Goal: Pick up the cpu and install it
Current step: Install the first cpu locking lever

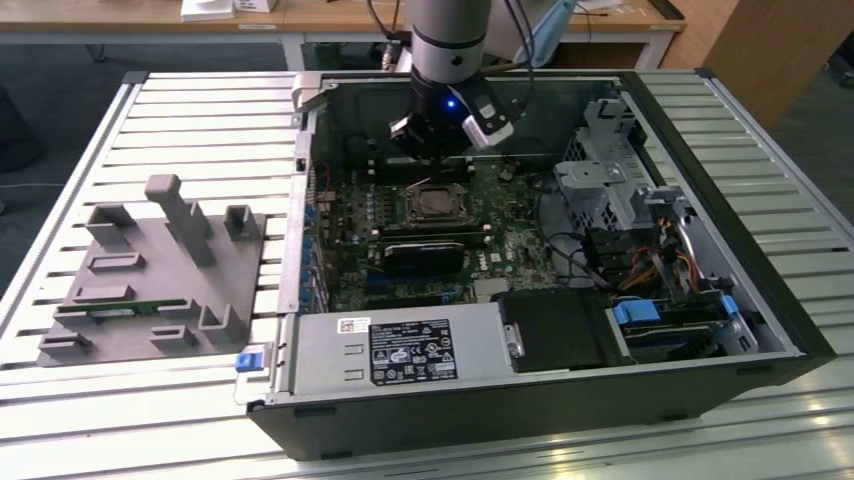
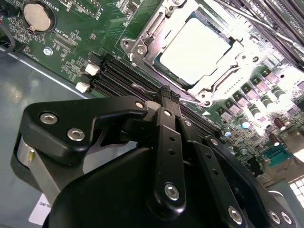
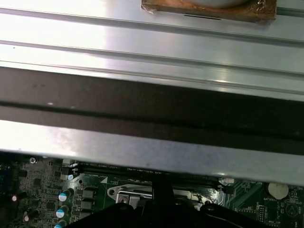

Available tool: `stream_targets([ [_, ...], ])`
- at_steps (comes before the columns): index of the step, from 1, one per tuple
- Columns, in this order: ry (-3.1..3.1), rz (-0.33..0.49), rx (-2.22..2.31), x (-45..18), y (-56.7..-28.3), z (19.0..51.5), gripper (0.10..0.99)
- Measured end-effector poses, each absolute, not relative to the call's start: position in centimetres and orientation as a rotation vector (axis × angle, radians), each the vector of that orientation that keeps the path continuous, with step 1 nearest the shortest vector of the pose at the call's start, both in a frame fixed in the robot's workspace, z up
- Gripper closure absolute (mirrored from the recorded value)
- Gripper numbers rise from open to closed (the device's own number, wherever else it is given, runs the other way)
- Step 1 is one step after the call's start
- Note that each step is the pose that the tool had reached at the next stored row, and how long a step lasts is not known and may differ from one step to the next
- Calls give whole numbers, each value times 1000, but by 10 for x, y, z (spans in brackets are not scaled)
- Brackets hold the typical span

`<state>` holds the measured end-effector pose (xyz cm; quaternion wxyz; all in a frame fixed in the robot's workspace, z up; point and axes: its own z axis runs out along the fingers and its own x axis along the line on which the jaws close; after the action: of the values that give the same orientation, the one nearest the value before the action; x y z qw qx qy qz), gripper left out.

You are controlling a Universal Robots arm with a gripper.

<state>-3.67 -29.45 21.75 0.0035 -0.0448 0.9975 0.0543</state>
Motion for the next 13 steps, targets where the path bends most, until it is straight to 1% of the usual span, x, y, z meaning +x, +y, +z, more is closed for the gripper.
stream_targets([
  [13,3133,170,-140,-28,-292,214,980],
])
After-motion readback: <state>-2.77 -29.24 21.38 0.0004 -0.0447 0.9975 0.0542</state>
